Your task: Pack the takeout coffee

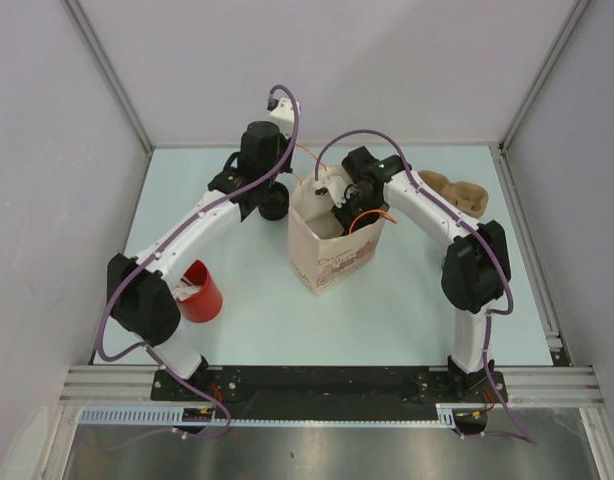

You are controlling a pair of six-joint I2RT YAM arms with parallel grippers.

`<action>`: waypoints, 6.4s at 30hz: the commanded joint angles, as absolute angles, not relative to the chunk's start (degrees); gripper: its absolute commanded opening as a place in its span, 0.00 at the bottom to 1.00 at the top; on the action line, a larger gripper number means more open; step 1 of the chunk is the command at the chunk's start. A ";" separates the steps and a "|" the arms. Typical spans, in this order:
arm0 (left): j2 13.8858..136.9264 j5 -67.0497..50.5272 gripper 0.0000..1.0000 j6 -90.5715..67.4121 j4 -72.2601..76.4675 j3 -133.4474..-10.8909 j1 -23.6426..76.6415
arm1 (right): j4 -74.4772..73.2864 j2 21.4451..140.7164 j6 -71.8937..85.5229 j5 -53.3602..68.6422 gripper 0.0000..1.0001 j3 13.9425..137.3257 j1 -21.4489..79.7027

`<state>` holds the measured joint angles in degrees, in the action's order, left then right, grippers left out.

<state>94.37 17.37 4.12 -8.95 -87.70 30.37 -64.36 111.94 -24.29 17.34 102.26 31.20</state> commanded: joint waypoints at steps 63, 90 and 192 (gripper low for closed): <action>98.43 8.61 0.11 9.40 -12.74 -99.22 32.17 | -55.29 92.11 -20.57 27.51 0.79 111.28 16.09; 112.76 4.92 0.09 10.11 -18.55 -121.55 34.98 | -49.57 86.57 -18.63 33.31 0.79 101.87 6.94; 47.99 -7.65 0.61 66.09 -83.94 -64.07 12.04 | -47.55 84.37 -24.79 36.12 1.00 88.68 7.29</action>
<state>48.10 -9.10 64.60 -77.32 -64.49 11.77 -48.93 84.12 -24.67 34.98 88.88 7.60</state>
